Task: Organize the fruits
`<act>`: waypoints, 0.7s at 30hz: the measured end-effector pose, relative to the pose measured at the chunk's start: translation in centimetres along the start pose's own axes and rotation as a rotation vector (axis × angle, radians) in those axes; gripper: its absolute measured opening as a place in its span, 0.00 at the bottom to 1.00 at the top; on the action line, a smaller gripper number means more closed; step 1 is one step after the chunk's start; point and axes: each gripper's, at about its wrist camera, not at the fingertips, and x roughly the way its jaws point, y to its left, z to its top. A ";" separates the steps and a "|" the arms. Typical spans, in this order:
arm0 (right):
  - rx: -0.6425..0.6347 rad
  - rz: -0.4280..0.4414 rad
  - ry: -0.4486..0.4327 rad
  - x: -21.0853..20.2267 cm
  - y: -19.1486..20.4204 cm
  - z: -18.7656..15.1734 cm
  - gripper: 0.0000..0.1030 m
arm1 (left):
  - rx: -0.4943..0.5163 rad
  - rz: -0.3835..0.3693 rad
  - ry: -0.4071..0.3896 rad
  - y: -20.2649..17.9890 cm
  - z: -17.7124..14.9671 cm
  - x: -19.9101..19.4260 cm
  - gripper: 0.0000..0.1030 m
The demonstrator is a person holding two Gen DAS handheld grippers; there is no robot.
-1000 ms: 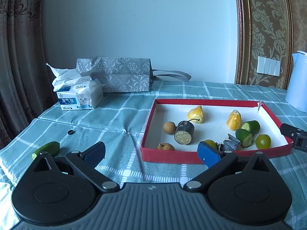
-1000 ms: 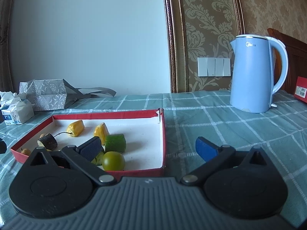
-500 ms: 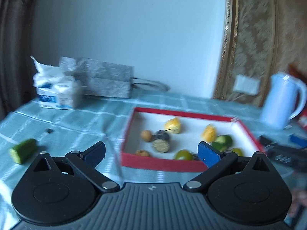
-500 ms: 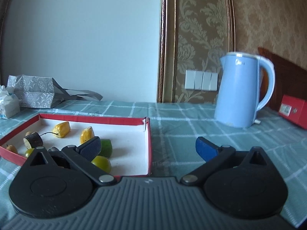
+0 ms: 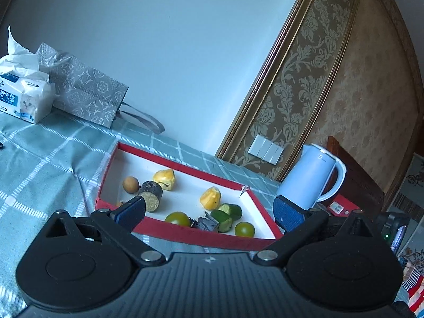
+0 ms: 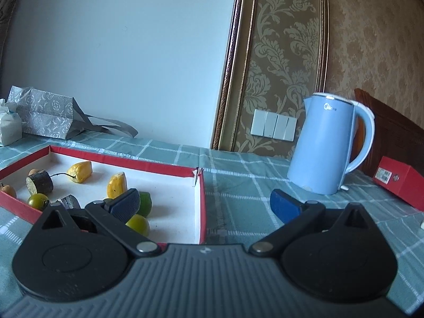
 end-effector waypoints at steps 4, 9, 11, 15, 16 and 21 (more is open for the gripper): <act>0.032 0.020 0.031 0.4 -0.3 -0.2 1.00 | 0.042 0.074 0.009 -0.7 -0.2 0.5 1.00; 0.074 0.042 0.051 0.6 -0.8 -0.3 1.00 | 0.096 0.168 0.018 -1.4 -0.5 0.8 1.00; 0.075 0.040 0.054 0.7 -0.8 -0.4 1.00 | 0.103 0.197 0.018 -1.5 -0.6 1.0 1.00; 0.064 0.035 0.050 0.7 -0.7 -0.4 1.00 | 0.163 0.279 0.020 -1.9 -0.9 1.4 1.00; 0.063 0.035 0.053 0.7 -0.6 -0.4 1.00 | 0.187 0.304 0.021 -2.2 -1.0 1.5 1.00; 0.048 0.033 0.053 0.8 -0.4 -0.5 1.00 | 0.231 0.342 0.039 -2.5 -1.4 2.0 1.00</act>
